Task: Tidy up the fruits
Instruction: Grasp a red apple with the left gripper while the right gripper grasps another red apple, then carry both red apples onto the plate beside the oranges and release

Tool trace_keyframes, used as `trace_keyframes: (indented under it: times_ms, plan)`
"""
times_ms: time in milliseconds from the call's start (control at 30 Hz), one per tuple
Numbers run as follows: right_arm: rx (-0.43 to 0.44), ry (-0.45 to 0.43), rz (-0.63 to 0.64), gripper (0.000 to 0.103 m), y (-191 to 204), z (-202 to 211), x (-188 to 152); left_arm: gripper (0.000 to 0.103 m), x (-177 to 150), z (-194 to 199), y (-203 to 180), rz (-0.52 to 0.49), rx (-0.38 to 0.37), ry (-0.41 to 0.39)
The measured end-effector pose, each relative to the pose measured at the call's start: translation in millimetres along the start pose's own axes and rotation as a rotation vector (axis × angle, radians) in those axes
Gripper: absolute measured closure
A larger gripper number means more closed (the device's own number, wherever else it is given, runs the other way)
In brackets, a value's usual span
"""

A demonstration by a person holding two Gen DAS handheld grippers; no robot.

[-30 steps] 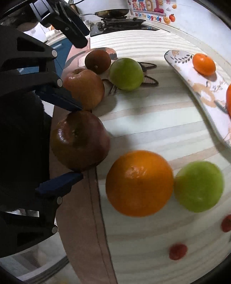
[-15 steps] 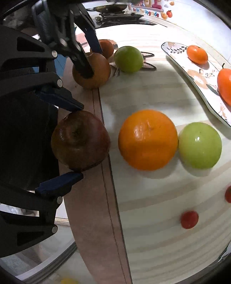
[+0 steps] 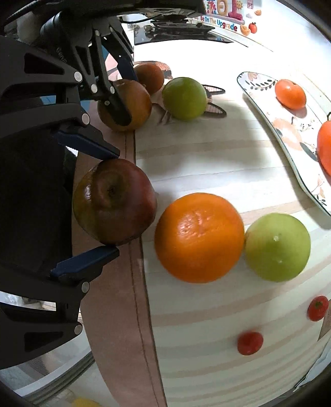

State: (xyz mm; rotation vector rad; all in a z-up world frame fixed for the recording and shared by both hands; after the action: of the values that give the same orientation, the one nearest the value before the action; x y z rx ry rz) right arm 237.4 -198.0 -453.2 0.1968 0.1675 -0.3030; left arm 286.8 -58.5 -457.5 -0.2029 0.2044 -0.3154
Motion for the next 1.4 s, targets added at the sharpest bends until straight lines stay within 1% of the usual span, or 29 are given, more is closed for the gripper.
trace_keyframes:
  times_ms: [33,100,200,267,333,433,533,600,667,733,767,867,933,1000,1133,1267,1333,1400]
  plan:
    - [0.003,0.013,-0.003,0.030,0,-1,0,0.041,-2,1,-1,-0.001,0.003,-0.003]
    - [0.003,0.011,-0.004,0.030,-1,-1,1,0.042,-3,0,-3,-0.002,0.007,-0.007]
    - [-0.020,0.005,0.026,0.030,0,-1,1,0.042,5,-4,-9,0.007,0.005,-0.009]
    - [-0.023,-0.003,0.037,0.031,6,-3,2,0.042,6,0,-8,0.010,0.006,-0.021]
    - [-0.007,-0.006,0.042,0.031,10,-3,3,0.042,8,11,-8,0.011,0.000,-0.031]
    - [0.019,-0.017,0.051,0.031,16,6,4,0.042,8,30,-11,0.023,-0.044,-0.048]
    - [0.060,-0.053,0.060,0.031,23,31,12,0.042,17,65,-15,0.031,-0.108,-0.093]
    - [0.084,-0.099,0.069,0.031,28,56,24,0.042,30,94,-14,0.029,-0.128,-0.146]
    - [0.101,-0.141,0.073,0.031,33,79,37,0.042,51,124,-10,0.020,-0.131,-0.204]
    - [0.116,-0.195,0.082,0.031,39,104,58,0.042,66,140,-1,0.023,-0.129,-0.256]
    - [0.117,-0.229,0.091,0.031,43,118,73,0.042,81,150,6,0.029,-0.118,-0.284]
    - [0.105,-0.282,0.109,0.031,58,134,110,0.042,115,166,18,0.054,-0.092,-0.325]
    - [0.090,-0.295,0.117,0.031,67,137,129,0.042,132,167,29,0.066,-0.069,-0.323]
    - [0.079,-0.286,0.125,0.031,76,132,149,0.042,148,160,40,0.087,-0.057,-0.308]
    - [0.065,-0.242,0.164,0.031,105,99,181,0.042,169,135,59,0.140,-0.065,-0.238]
    - [0.071,-0.206,0.213,0.031,131,69,192,0.042,180,106,76,0.216,-0.109,-0.149]
    - [0.071,-0.191,0.228,0.031,139,58,197,0.042,181,98,81,0.240,-0.129,-0.124]
    - [0.067,-0.182,0.243,0.031,145,50,201,0.042,182,93,84,0.257,-0.130,-0.113]
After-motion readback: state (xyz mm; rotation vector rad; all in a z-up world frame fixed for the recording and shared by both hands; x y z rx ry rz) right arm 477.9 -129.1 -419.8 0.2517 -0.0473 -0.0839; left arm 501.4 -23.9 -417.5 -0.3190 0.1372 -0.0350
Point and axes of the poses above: each gripper's, at about its wrist camera, not at the fingertips, and z roughly against the way its jaws point, y to its left, x to its top, the point moved 9 cm from there along -z, roughly the way its jaws point, and after that the axes turned 10 degrees about -x, right-handed, at the moved point
